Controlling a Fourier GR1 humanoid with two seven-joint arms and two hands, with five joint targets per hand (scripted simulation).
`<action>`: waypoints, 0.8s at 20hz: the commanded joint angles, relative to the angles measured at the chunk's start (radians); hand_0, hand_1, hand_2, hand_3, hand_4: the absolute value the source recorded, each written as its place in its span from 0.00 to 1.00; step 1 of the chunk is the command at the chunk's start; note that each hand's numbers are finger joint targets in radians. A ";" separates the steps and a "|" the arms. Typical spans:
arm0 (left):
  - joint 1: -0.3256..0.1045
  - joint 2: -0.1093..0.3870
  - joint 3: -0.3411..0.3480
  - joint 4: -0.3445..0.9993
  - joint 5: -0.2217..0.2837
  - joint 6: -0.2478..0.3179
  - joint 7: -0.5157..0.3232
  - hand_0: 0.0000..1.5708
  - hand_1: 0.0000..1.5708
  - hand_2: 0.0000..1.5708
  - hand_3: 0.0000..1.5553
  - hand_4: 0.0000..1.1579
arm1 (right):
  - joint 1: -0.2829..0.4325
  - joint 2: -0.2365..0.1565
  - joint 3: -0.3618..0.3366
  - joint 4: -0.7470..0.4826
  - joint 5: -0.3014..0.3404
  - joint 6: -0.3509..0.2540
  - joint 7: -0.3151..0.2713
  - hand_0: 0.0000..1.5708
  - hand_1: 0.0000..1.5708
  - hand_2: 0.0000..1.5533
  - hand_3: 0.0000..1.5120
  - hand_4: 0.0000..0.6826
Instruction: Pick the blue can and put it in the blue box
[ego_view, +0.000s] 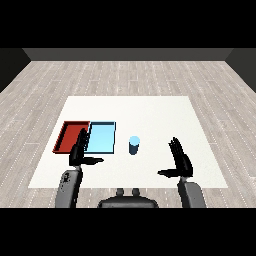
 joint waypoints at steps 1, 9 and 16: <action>0.032 0.025 0.027 -0.078 0.061 -0.057 -0.030 0.00 0.00 0.00 0.00 0.00 | 0.049 0.010 0.004 -0.054 -0.050 0.057 -0.064 0.00 0.00 0.00 0.00 0.00; 0.051 -0.028 -0.010 -0.011 -0.001 -0.038 -0.144 0.00 0.00 0.00 0.00 0.00 | 0.001 -0.015 -0.077 0.035 -0.094 0.129 -0.047 0.00 0.00 0.00 0.00 0.00; 0.006 -0.028 0.033 0.060 0.018 -0.038 -0.178 0.00 0.00 0.00 0.00 0.00 | -0.074 0.059 -0.031 0.107 -0.065 0.057 0.004 0.00 0.00 0.00 0.00 0.00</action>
